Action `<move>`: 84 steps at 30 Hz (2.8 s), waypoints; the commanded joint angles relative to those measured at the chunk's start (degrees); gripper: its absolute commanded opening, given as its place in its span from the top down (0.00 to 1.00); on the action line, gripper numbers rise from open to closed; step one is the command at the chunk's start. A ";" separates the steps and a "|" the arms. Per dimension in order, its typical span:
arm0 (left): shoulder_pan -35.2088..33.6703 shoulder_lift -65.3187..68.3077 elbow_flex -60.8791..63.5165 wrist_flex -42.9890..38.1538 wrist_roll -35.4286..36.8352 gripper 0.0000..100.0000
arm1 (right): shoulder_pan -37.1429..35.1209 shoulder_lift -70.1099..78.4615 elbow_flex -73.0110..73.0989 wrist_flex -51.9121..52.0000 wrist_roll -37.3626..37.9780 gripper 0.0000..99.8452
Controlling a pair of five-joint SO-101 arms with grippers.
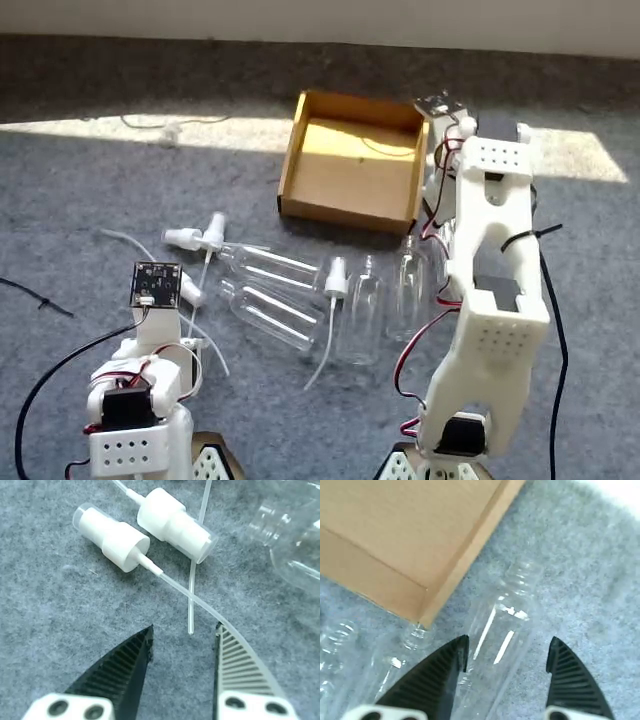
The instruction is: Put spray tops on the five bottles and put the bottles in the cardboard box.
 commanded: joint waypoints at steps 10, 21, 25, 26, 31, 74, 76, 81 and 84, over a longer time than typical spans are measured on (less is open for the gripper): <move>-0.40 -0.92 1.36 0.35 0.00 0.81 | 0.75 1.89 -1.54 -3.30 -5.54 0.77; -0.40 -0.92 1.36 0.35 0.00 0.81 | 3.82 7.08 -1.71 -4.62 -8.62 0.78; -0.40 -0.92 1.36 0.35 0.00 0.81 | 4.97 7.16 -1.54 -4.62 -8.62 0.92; -0.40 -0.92 1.36 0.35 0.00 0.81 | 5.23 7.16 -1.63 -4.62 -8.44 0.96; -0.40 -0.92 1.36 0.35 0.00 0.81 | 8.13 4.09 -2.51 -4.18 -8.62 1.00; 2.07 -0.84 1.36 0.09 -0.35 0.80 | 10.77 -77.14 102.73 -61.32 -7.30 1.00; -4.00 -1.01 1.27 -1.23 -4.22 0.80 | 9.98 -77.14 100.00 -56.13 -7.30 1.00; -20.53 -1.10 -0.40 -12.22 -29.45 0.81 | 9.45 -77.23 89.80 -42.51 -7.21 1.00; -27.03 -0.48 -9.36 -12.75 -29.45 0.80 | 8.22 -77.23 85.67 -39.43 -7.12 1.00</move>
